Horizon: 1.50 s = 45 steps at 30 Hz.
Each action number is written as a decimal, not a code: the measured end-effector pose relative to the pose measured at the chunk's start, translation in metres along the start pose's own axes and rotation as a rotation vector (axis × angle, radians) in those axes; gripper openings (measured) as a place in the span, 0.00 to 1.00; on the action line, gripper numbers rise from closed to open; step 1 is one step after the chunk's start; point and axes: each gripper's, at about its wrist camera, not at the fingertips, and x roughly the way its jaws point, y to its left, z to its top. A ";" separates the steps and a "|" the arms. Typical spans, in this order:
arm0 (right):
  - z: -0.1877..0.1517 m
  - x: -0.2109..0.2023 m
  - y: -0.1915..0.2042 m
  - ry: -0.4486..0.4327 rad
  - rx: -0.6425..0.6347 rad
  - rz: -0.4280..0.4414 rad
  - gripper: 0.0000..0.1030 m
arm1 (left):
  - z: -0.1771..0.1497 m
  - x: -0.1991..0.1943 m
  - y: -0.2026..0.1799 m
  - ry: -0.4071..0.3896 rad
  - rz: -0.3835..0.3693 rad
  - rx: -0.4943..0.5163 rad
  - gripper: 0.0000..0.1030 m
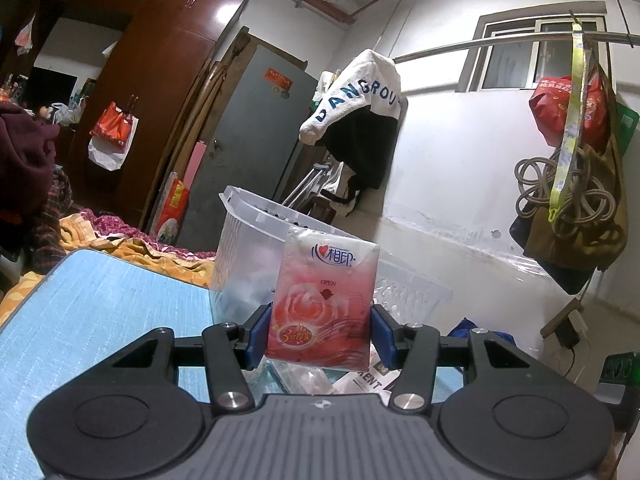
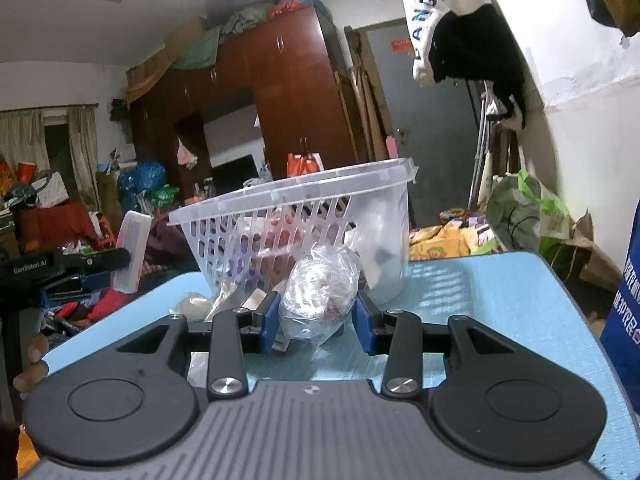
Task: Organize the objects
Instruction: 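Grasp the pink tissue pack with the left tool while the right grasps a clear bagged item, then lift both held items over the white basket and open both tools, then grasp the white pill bottle with the left tool while the right grasps a wrapped box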
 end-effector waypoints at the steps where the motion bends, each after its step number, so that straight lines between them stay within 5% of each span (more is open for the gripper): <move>1: -0.001 -0.004 0.002 -0.026 -0.011 0.000 0.42 | 0.000 0.000 0.000 -0.001 -0.003 -0.001 0.54; 7: 0.003 -0.019 0.016 -0.123 -0.075 0.011 0.41 | 0.001 -0.006 -0.005 -0.028 -0.032 0.010 0.54; 11: 0.038 -0.009 0.030 -0.171 -0.140 0.041 0.41 | 0.025 0.000 -0.019 -0.055 -0.090 0.005 0.54; 19: 0.111 0.084 0.050 -0.059 -0.256 -0.038 0.43 | 0.092 0.080 -0.043 0.032 0.026 0.035 0.54; 21: 0.114 0.096 0.048 -0.053 -0.260 -0.026 0.52 | 0.096 0.100 -0.040 0.064 0.060 0.027 0.56; 22: 0.115 0.100 0.049 -0.057 -0.262 -0.045 0.75 | 0.097 0.107 -0.041 0.061 0.085 0.034 0.60; 23: 0.114 0.099 0.050 -0.068 -0.265 -0.071 0.94 | 0.098 0.113 -0.041 0.067 0.122 0.046 0.77; 24: 0.112 0.094 0.050 -0.086 -0.268 -0.092 0.99 | 0.098 0.118 -0.040 0.080 0.167 0.045 0.87; 26: 0.106 0.075 0.050 -0.115 -0.266 -0.082 1.00 | 0.095 0.112 -0.040 0.084 0.192 0.042 0.86; 30: 0.082 0.036 0.039 -0.123 -0.194 -0.034 1.00 | 0.076 0.066 -0.053 0.035 0.072 0.093 0.88; 35: 0.054 0.035 0.014 0.030 -0.048 -0.037 1.00 | 0.008 0.035 -0.080 0.204 0.081 0.176 0.92; 41: 0.040 0.050 -0.002 0.145 0.074 -0.010 1.00 | -0.048 0.049 -0.099 0.350 0.074 0.169 0.90; 43: 0.037 0.055 0.001 0.173 0.086 0.026 0.98 | -0.056 0.055 -0.102 0.371 0.116 0.191 0.79; 44: 0.036 0.057 0.004 0.184 0.080 0.040 0.93 | -0.058 0.057 -0.102 0.384 0.136 0.197 0.61; 45: 0.034 0.058 0.008 0.189 0.062 0.053 0.90 | -0.058 0.055 -0.099 0.388 0.133 0.187 0.62</move>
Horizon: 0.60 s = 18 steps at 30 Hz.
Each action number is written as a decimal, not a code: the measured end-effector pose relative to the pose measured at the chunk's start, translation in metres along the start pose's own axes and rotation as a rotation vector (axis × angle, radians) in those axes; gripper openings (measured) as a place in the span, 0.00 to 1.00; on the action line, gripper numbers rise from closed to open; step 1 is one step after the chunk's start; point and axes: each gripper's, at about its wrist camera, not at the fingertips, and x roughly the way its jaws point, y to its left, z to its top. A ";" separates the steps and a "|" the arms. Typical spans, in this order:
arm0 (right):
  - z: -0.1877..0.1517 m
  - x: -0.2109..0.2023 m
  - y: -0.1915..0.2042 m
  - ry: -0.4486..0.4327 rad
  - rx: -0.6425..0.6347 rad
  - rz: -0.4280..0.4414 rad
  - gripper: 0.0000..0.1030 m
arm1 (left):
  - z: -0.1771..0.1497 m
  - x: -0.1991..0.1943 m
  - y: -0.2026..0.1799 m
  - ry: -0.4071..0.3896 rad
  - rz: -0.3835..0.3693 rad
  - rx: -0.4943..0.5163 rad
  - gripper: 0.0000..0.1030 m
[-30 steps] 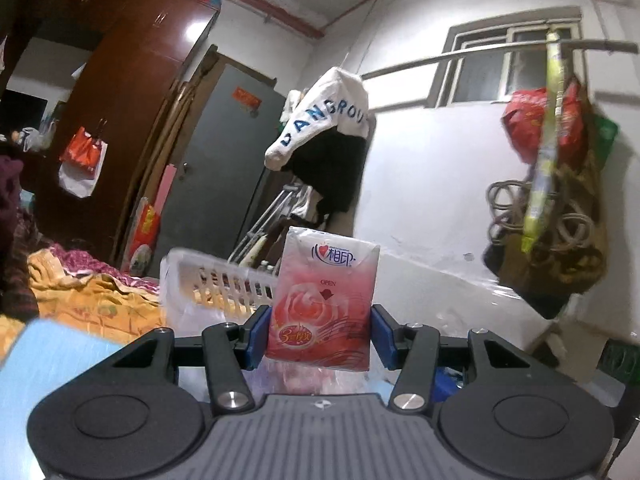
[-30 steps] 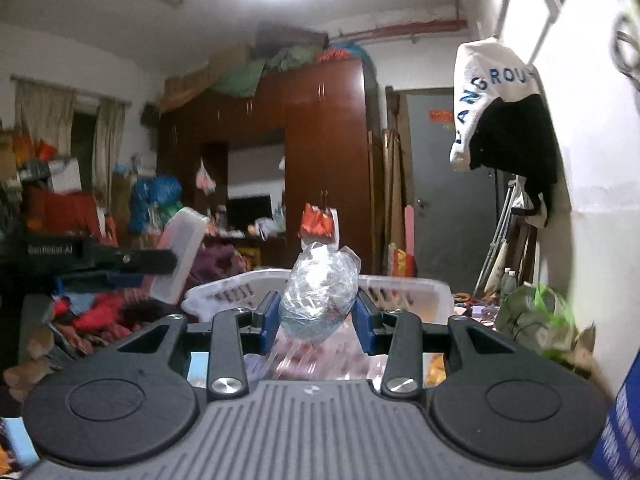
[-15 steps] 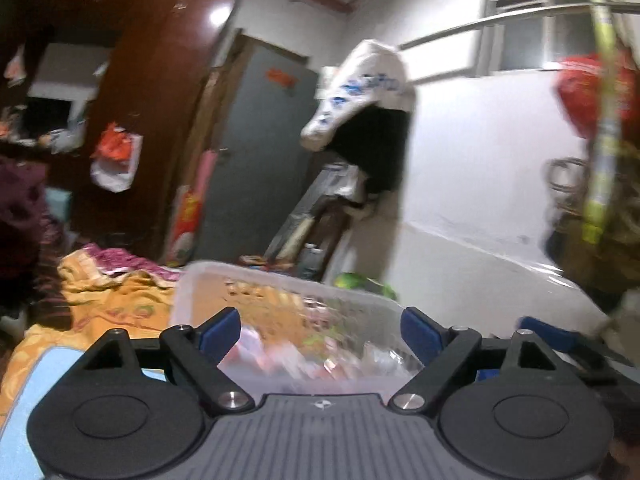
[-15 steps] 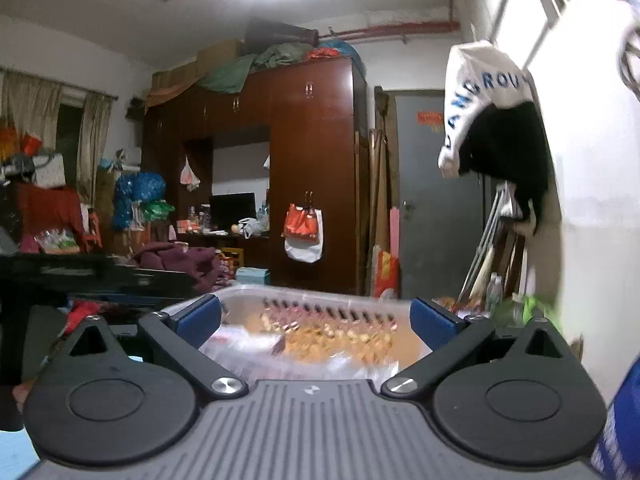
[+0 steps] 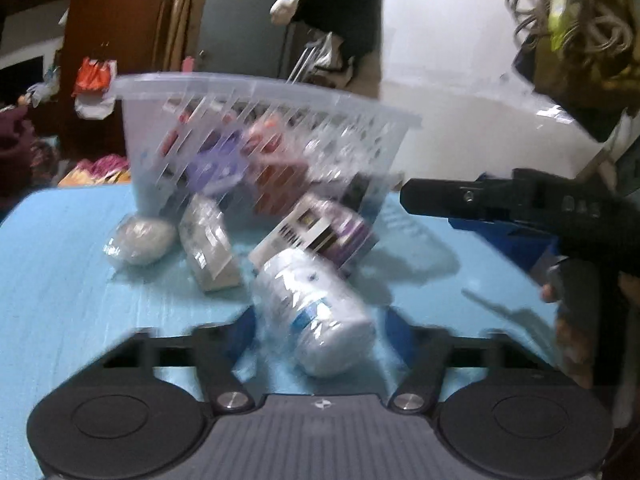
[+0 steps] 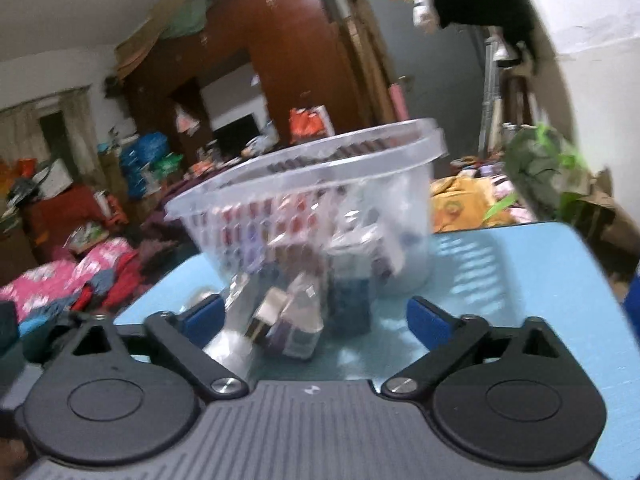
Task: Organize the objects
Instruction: 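Grasp the white pill bottle with the left tool while the right grasps a wrapped box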
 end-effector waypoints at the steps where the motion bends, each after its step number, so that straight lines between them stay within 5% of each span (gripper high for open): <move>1: -0.002 0.002 0.001 0.011 -0.025 -0.003 0.82 | -0.003 -0.003 0.004 -0.004 -0.012 -0.007 0.62; 4: -0.010 0.016 0.010 0.086 -0.065 -0.028 0.55 | -0.010 -0.015 0.020 -0.020 -0.001 -0.027 0.61; 9: -0.016 0.033 0.015 0.137 -0.056 -0.020 0.50 | -0.013 -0.025 0.050 -0.049 -0.014 -0.107 0.62; 11: -0.019 0.034 0.018 0.141 -0.069 -0.022 0.38 | -0.015 -0.030 0.056 -0.058 -0.020 -0.120 0.62; 18: -0.030 -0.008 0.029 0.018 -0.133 -0.064 0.38 | -0.016 -0.039 0.056 -0.140 -0.032 -0.107 0.62</move>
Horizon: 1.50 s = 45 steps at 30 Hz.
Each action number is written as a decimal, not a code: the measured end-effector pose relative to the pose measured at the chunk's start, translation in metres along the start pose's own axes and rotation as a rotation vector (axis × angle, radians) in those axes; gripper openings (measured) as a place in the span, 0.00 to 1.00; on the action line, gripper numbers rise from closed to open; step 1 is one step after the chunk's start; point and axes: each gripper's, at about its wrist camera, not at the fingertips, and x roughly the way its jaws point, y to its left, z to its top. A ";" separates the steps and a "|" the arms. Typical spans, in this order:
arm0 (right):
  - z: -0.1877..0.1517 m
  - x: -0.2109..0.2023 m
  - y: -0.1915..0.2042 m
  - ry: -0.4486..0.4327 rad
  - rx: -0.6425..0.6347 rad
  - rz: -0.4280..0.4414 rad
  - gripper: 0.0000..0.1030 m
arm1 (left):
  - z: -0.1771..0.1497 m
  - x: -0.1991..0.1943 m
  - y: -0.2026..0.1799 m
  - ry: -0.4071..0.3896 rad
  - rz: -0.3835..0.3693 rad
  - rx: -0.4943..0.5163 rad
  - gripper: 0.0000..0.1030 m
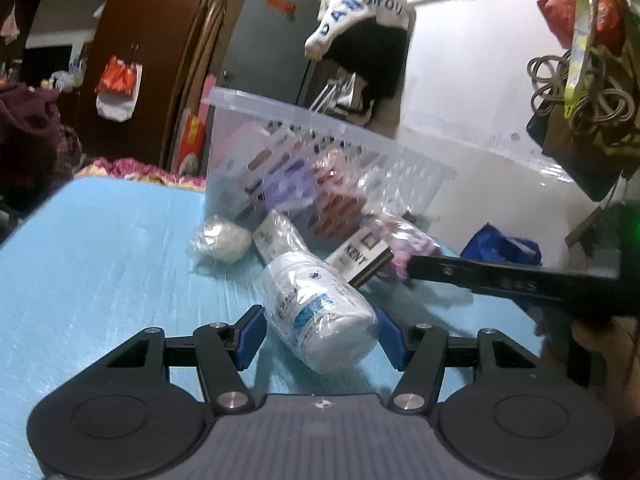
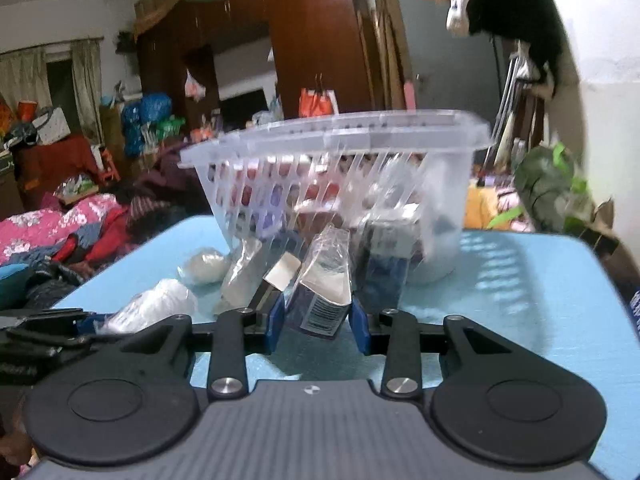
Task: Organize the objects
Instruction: 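Grasp the white pill bottle with the left tool while the right grasps a wrapped box, then carry both held items over the white basket and open both tools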
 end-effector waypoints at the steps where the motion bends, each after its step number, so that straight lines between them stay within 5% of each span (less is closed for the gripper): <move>1: -0.001 -0.004 0.001 -0.015 -0.003 -0.007 0.38 | 0.000 -0.001 -0.001 -0.015 -0.005 0.002 0.62; 13: -0.009 -0.018 -0.007 -0.118 -0.010 -0.045 0.38 | -0.005 -0.018 0.002 -0.165 -0.031 0.037 0.61; 23: -0.021 -0.032 -0.001 -0.202 -0.027 -0.044 0.37 | -0.001 -0.023 0.012 -0.202 -0.067 0.018 0.61; 30: 0.044 -0.053 0.020 -0.368 -0.157 -0.065 0.37 | 0.075 -0.029 0.003 -0.304 -0.096 0.040 0.61; 33: 0.088 -0.033 0.014 -0.322 -0.163 -0.028 0.37 | 0.123 -0.007 -0.002 -0.274 -0.092 0.018 0.54; 37: 0.122 0.011 0.007 -0.252 -0.198 -0.101 0.37 | 0.161 0.038 -0.010 -0.200 -0.006 0.025 0.54; 41: 0.130 0.037 0.007 -0.183 -0.203 -0.112 0.37 | 0.167 0.075 -0.006 -0.112 0.079 0.026 0.54; 44: 0.118 0.021 0.000 -0.196 -0.182 -0.082 0.37 | 0.151 0.059 0.001 -0.132 0.064 0.035 0.56; 45: 0.114 0.013 -0.002 -0.199 -0.174 -0.072 0.37 | 0.143 0.046 0.002 -0.147 0.061 0.050 0.64</move>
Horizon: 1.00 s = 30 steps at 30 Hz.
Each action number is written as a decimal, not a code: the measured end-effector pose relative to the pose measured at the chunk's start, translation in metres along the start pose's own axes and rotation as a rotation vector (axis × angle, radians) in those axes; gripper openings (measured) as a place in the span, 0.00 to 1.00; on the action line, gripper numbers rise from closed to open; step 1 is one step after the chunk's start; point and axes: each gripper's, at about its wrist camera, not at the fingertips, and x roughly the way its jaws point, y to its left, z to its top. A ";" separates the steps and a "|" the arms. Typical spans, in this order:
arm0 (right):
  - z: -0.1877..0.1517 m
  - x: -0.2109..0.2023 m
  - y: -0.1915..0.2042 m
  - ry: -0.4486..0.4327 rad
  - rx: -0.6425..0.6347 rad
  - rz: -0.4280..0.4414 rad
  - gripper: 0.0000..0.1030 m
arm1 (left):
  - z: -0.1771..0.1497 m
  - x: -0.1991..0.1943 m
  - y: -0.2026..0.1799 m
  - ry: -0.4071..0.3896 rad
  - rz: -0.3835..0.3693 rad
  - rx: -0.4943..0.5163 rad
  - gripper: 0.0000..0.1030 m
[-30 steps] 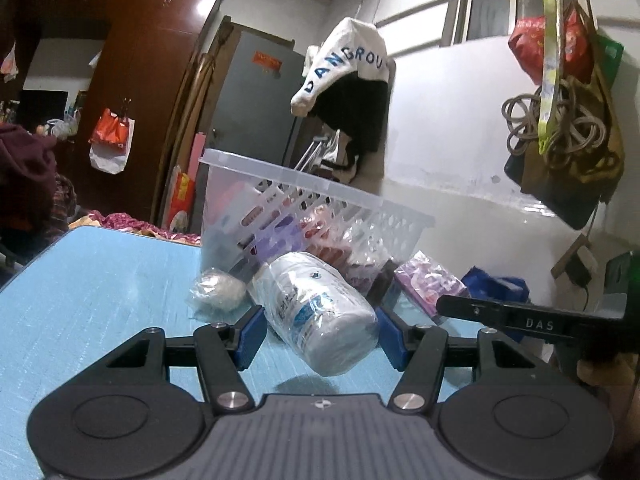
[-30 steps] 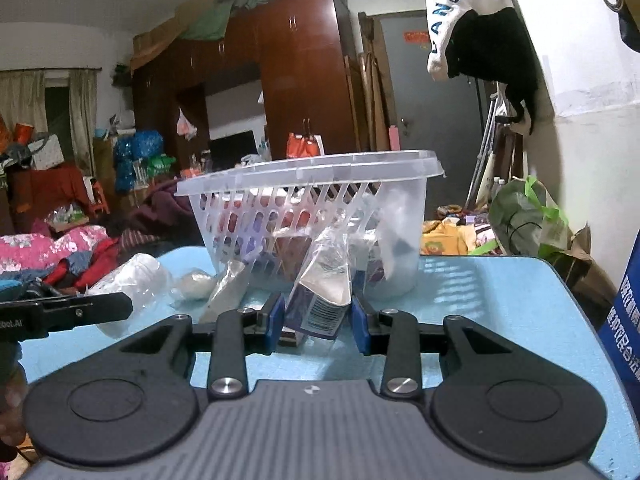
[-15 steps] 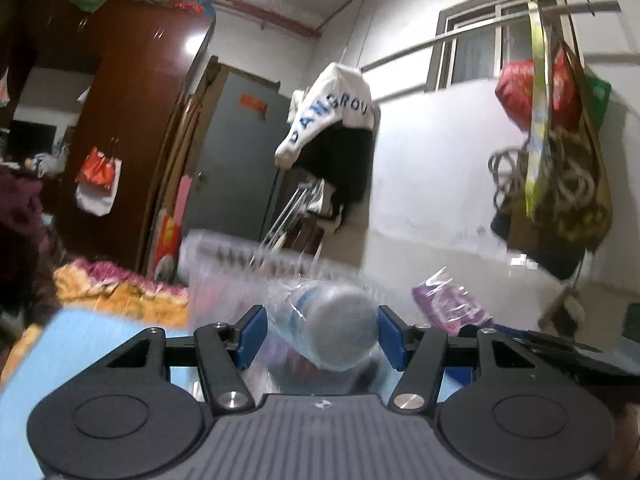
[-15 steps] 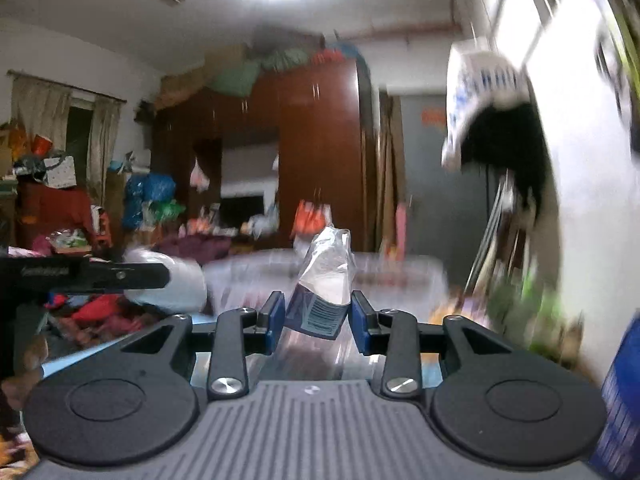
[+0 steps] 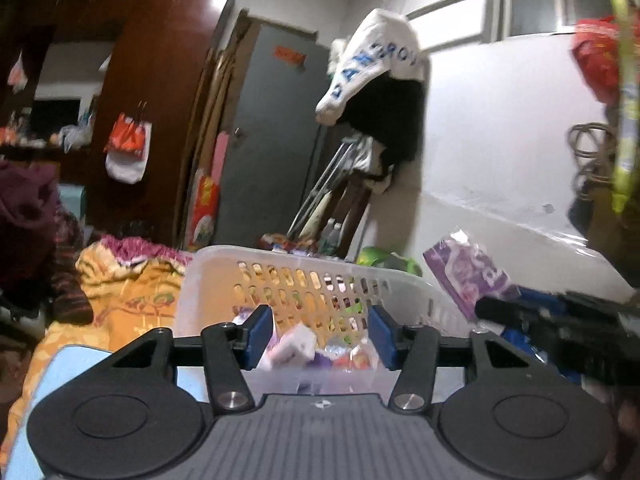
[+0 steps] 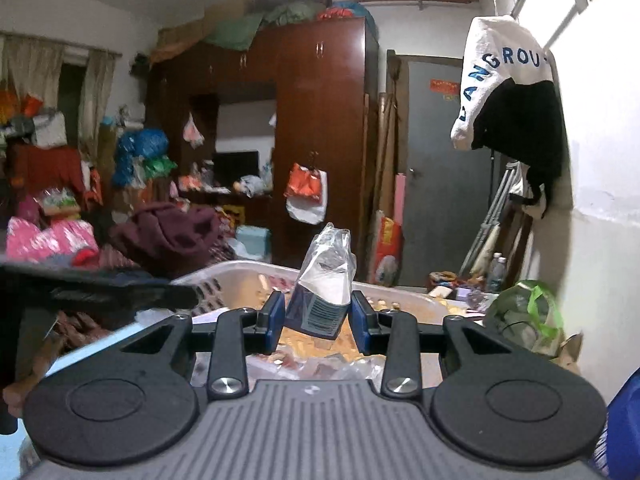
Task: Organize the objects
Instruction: 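Carry both held items over the white basket and open both tools, then grasp the clear bagged ball with the left tool while the right grasps a small dark box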
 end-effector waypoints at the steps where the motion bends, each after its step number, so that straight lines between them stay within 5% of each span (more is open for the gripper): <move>1: -0.003 -0.008 -0.002 0.000 0.011 -0.001 0.37 | -0.007 -0.014 0.001 -0.008 -0.003 0.023 0.70; 3: -0.010 -0.024 -0.005 -0.022 0.039 0.012 0.38 | -0.026 -0.047 0.005 -0.029 0.032 0.043 0.84; 8: -0.026 -0.037 -0.010 0.005 0.026 0.039 0.38 | -0.084 -0.123 0.012 -0.020 0.075 0.089 0.86; 13: -0.026 -0.036 -0.022 0.009 0.104 0.054 0.38 | -0.126 -0.115 -0.009 0.097 0.062 0.197 0.87; 17: -0.026 -0.046 -0.023 -0.018 0.116 0.061 0.38 | -0.140 -0.113 -0.020 0.115 0.002 0.223 0.88; 19: -0.027 -0.049 -0.024 -0.025 0.118 0.063 0.38 | -0.148 -0.113 -0.028 0.136 -0.001 0.266 0.81; 21: -0.028 -0.052 -0.022 -0.031 0.117 0.065 0.38 | -0.155 -0.107 -0.033 0.179 0.000 0.293 0.49; 26: -0.023 -0.047 -0.023 -0.036 0.110 0.052 0.38 | -0.143 -0.106 -0.032 0.105 -0.011 0.246 0.47; 30: -0.006 -0.021 -0.020 -0.020 0.087 0.025 0.38 | -0.084 -0.094 -0.026 0.000 -0.037 0.159 0.47</move>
